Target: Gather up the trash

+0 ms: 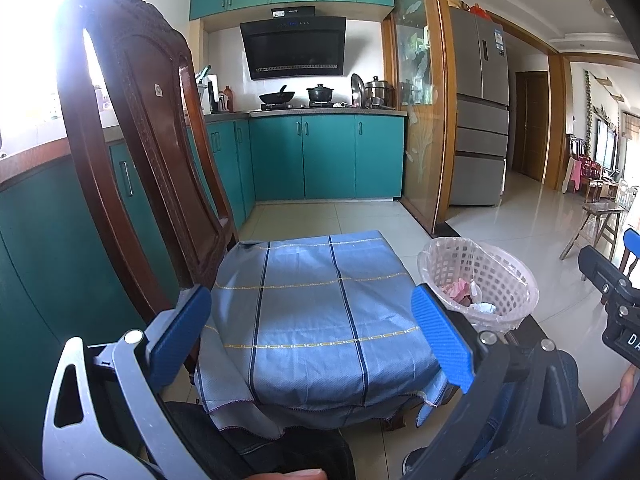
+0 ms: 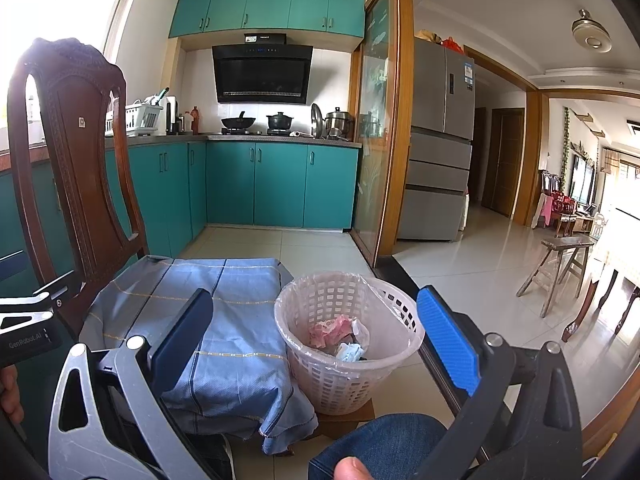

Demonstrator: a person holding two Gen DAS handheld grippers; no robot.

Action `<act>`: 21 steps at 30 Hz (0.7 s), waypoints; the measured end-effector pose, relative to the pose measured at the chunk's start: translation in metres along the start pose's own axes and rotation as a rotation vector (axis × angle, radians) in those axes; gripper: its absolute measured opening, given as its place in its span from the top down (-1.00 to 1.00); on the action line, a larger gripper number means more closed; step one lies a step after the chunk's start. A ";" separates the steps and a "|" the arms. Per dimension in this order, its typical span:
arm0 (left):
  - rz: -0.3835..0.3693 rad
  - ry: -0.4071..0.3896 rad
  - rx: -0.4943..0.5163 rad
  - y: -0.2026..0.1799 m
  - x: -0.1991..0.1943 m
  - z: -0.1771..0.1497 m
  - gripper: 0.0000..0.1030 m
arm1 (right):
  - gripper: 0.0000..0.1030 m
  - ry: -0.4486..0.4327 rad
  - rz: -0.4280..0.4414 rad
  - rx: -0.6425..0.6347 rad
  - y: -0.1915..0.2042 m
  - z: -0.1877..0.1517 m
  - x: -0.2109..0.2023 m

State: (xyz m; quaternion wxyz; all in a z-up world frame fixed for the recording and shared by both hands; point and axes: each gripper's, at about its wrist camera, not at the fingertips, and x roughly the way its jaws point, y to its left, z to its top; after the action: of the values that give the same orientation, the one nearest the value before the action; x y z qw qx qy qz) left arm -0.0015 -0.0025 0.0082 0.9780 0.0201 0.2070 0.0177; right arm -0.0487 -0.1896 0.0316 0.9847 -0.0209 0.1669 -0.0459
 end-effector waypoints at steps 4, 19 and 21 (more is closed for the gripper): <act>0.002 0.005 -0.002 -0.001 0.001 0.000 -0.94 | -0.93 0.002 0.001 0.002 0.000 -0.001 0.000; 0.005 0.035 -0.008 -0.002 0.010 -0.005 -0.94 | -0.93 0.029 0.011 -0.003 0.007 -0.004 0.013; 0.006 0.038 -0.010 -0.001 0.011 -0.005 -0.94 | -0.93 0.030 0.012 -0.006 0.009 -0.004 0.014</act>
State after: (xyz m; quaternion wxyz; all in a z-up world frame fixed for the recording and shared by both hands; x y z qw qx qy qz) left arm 0.0063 -0.0028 -0.0009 0.9739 0.0153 0.2253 0.0221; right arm -0.0366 -0.1816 0.0224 0.9822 -0.0223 0.1821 -0.0395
